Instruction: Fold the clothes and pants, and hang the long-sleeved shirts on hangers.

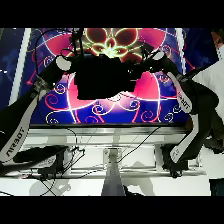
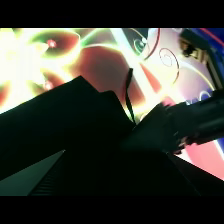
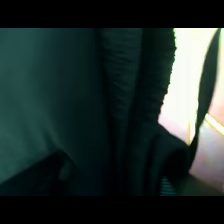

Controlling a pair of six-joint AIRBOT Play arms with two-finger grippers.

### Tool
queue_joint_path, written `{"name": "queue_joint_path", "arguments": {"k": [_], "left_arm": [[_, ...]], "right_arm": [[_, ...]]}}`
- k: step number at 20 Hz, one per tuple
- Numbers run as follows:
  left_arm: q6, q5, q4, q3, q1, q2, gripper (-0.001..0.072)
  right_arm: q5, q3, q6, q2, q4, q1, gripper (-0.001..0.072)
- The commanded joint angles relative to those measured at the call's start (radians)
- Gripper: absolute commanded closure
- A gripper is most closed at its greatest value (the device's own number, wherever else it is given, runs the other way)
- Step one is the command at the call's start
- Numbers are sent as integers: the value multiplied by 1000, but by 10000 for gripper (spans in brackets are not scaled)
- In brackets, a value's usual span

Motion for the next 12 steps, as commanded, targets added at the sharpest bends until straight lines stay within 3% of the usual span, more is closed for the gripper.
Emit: {"name": "queue_joint_path", "arguments": {"k": [1,2,3,4,9,12], "left_arm": [[0,-37,63,1,8,1,11],[0,-48,95,1,12,2,12],[0,-61,126,1,18,4,12],[-1,-73,153,1,26,11,12],[-15,-133,162,1,137,118,12],[-15,-233,207,1,243,216,13]], "right_arm": [[0,4,12,-17,-64,69,226],[-8,4,12,-19,-56,89,405],[-31,4,11,-19,-56,111,652],[-61,5,2,-18,-56,127,692],[-31,80,-34,40,-66,94,693],[-29,113,-33,171,-67,5,693]]}}
